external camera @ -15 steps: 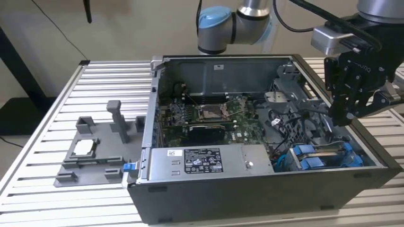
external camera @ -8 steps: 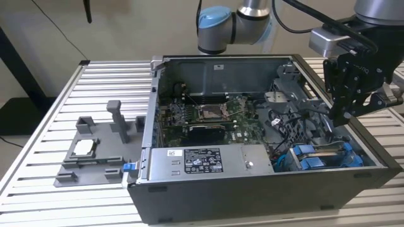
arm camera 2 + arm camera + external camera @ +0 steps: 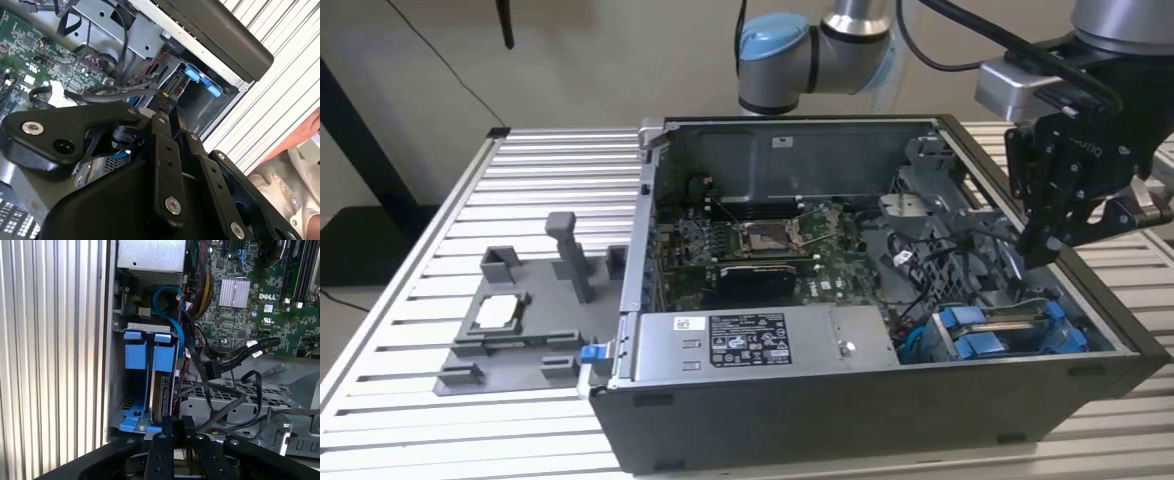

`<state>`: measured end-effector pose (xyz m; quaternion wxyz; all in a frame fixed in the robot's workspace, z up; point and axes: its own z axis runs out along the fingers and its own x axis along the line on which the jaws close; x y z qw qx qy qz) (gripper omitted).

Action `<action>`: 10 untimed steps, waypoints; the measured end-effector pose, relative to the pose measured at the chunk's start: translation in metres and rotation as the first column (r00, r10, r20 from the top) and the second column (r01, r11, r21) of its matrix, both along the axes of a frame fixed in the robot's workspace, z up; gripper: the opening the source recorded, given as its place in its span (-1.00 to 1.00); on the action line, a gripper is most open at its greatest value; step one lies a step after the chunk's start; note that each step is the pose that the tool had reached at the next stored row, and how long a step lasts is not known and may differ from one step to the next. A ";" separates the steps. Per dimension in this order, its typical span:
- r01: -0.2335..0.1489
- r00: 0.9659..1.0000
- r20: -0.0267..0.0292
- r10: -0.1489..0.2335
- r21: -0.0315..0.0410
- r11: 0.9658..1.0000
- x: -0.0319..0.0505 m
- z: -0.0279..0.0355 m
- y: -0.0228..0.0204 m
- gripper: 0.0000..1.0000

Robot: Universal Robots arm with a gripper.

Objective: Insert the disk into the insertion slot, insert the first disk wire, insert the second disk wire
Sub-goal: 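Insert the first disk wire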

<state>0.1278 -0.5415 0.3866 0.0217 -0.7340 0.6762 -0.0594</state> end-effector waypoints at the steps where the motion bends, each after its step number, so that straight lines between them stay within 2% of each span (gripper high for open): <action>1: 0.000 1.000 -0.007 0.000 0.000 1.000 0.0016 -0.0003 -0.0004 -0.62; 3: 0.000 1.000 -0.023 0.000 0.000 1.000 0.0050 -0.0009 -0.0012 -0.62; 7: 0.000 0.998 -0.062 0.000 0.000 1.000 0.0119 -0.0022 -0.0040 -0.62; 9: 0.000 0.997 -0.078 0.000 0.001 1.000 0.0146 -0.0030 -0.0064 -0.62; 10: 0.000 0.996 -0.084 0.000 0.002 1.000 0.0156 -0.0034 -0.0078 -0.62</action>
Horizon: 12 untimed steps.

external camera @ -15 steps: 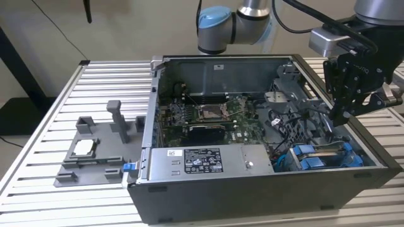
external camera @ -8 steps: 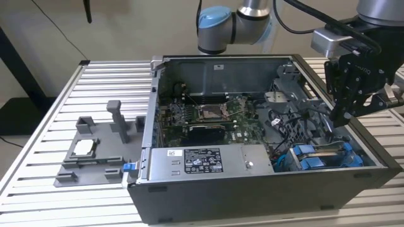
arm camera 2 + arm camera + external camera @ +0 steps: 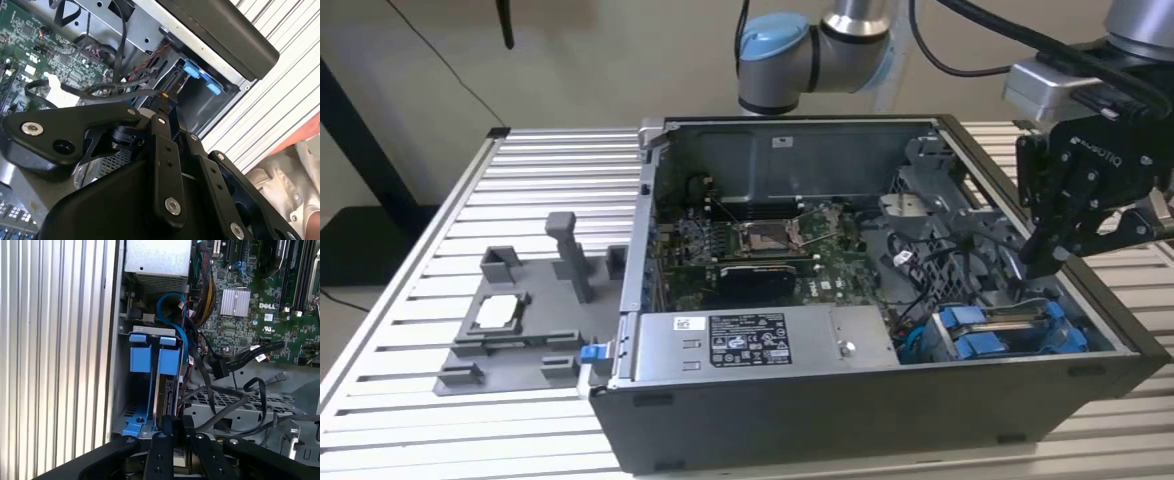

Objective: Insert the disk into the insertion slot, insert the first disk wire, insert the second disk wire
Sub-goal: 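Insert the first disk wire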

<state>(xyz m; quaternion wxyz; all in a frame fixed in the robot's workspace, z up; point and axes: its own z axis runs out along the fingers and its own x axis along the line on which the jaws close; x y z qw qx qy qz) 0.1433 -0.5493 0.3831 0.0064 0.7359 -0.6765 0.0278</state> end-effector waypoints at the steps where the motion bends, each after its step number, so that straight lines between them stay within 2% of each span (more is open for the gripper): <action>1: 0.000 1.000 -0.004 0.000 0.001 1.000 0.0006 -0.0006 -0.0013 -0.62; 3: 0.000 1.000 -0.007 0.000 0.007 1.000 0.0008 -0.0021 -0.0040 -0.62; 8: 0.007 1.000 -0.008 -0.007 0.023 1.000 0.0010 -0.0053 -0.0079 -0.62; 9: 0.007 1.000 -0.014 -0.007 0.023 1.000 0.0015 -0.0054 -0.0089 -0.62; 12: 0.008 0.999 -0.046 -0.007 0.025 1.000 0.0043 -0.0059 -0.0113 -0.62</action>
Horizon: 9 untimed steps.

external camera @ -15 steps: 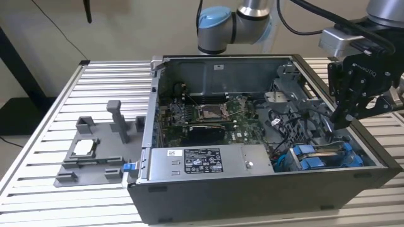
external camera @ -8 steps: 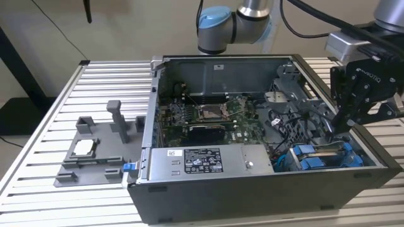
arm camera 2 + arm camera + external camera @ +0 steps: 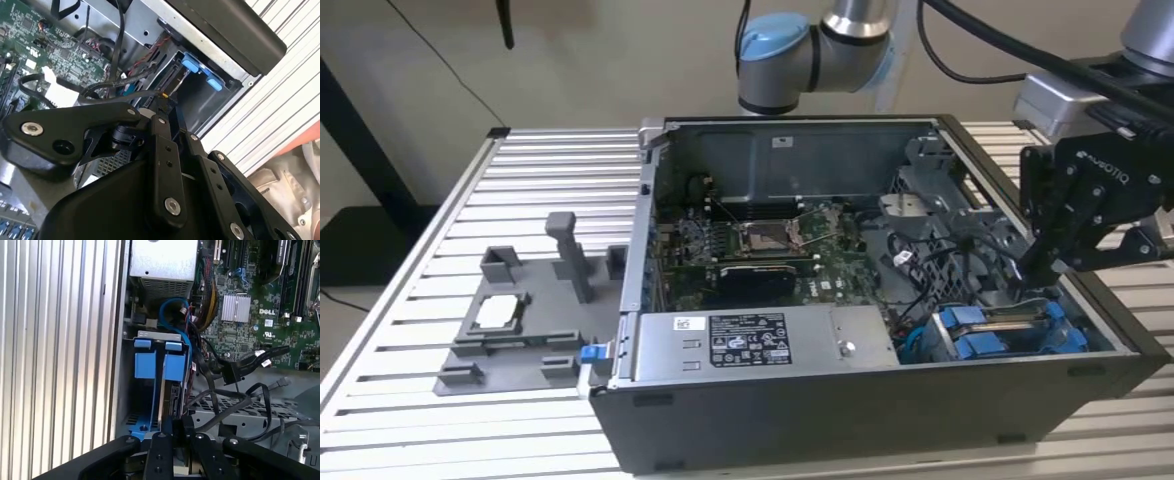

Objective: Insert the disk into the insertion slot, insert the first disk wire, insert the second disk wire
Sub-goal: 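Insert the first disk wire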

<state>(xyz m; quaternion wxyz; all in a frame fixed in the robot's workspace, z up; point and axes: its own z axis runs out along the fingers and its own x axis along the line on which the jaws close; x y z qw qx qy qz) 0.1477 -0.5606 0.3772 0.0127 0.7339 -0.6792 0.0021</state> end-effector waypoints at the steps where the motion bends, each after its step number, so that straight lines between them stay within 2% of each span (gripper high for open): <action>1: 0.000 1.000 -0.007 0.000 0.003 1.000 0.0009 -0.0003 -0.0006 -0.62; 3: 0.000 1.000 -0.012 0.000 0.011 1.000 0.0020 -0.0012 -0.0015 -0.62; 6: 0.003 1.000 -0.012 -0.002 0.024 1.000 0.0034 -0.0038 -0.0020 -0.62; 9: 0.005 1.000 -0.014 -0.004 0.025 1.000 0.0063 -0.0056 -0.0024 -0.62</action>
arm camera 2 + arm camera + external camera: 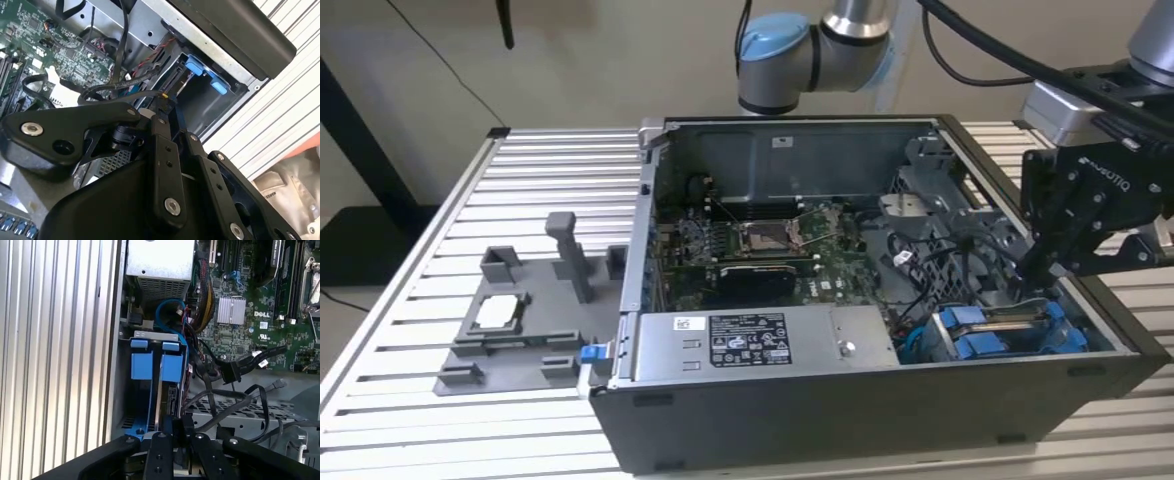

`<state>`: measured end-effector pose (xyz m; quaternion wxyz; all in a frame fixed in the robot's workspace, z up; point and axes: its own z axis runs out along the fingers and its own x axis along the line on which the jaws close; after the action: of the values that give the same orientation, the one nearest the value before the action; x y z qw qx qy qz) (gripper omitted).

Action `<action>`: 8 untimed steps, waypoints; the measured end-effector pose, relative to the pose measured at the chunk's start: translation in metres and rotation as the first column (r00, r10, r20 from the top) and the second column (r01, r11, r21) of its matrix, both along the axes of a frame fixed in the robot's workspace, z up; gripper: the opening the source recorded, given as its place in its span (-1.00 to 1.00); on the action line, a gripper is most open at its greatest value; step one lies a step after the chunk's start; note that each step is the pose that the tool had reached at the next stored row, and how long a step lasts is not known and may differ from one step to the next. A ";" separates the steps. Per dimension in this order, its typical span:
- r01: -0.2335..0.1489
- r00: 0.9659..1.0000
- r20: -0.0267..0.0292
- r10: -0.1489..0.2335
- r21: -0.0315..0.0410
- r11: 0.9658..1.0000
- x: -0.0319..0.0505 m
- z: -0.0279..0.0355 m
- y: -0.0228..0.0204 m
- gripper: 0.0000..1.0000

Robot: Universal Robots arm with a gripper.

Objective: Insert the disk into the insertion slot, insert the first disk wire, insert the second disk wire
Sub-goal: 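Insert the first disk wire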

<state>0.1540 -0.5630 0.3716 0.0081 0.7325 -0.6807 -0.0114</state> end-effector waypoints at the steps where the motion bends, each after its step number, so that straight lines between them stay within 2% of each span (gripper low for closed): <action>1: 0.000 1.000 0.000 0.000 0.000 1.000 0.0000 0.0000 0.0000 -0.62; 5: 0.001 1.000 0.000 -0.001 0.000 1.000 0.0000 0.0000 0.0000 -0.62; 6: 0.001 1.000 -0.004 -0.001 0.000 1.000 0.0003 -0.0003 0.0000 -0.62; 8: 0.001 1.000 -0.027 -0.001 0.000 1.000 0.0013 -0.0007 -0.0001 -0.62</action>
<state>0.1553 -0.5631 0.3709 0.0174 0.7320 -0.6807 -0.0213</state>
